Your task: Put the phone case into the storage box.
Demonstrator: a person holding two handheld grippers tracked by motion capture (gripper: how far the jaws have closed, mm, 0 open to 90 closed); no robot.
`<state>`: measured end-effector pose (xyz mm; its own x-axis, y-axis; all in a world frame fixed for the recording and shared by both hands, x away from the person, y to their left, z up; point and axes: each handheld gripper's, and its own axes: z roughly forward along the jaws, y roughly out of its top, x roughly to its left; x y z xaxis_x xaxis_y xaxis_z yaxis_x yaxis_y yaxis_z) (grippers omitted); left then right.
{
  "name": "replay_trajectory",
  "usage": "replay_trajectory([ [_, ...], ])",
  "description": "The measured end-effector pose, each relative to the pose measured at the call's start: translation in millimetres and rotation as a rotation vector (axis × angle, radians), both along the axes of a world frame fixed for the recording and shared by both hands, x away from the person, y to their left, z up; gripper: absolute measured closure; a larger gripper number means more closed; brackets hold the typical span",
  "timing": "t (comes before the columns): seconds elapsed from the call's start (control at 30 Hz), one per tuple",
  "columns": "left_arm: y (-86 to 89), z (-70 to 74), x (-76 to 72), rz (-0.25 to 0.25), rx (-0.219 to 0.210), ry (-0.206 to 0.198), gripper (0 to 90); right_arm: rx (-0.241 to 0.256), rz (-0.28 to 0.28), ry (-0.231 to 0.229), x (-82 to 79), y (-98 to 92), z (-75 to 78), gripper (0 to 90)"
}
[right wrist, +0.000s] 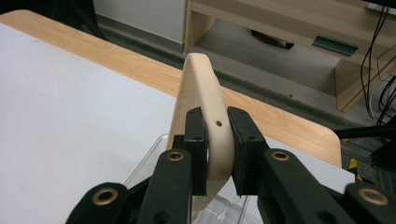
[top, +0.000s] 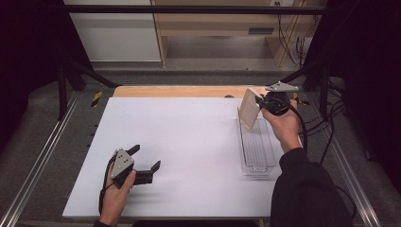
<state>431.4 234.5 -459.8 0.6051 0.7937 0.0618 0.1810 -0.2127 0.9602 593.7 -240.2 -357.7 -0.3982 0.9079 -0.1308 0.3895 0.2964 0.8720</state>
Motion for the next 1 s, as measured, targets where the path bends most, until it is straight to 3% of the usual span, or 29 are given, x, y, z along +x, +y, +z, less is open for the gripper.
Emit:
replay_trajectory([
  [1.0, 1.1, 0.3, 0.2, 0.0, -0.004, -0.001, 3.2, 0.017, -0.007, -0.007, 4.5, 6.8, -5.3, 78.1],
])
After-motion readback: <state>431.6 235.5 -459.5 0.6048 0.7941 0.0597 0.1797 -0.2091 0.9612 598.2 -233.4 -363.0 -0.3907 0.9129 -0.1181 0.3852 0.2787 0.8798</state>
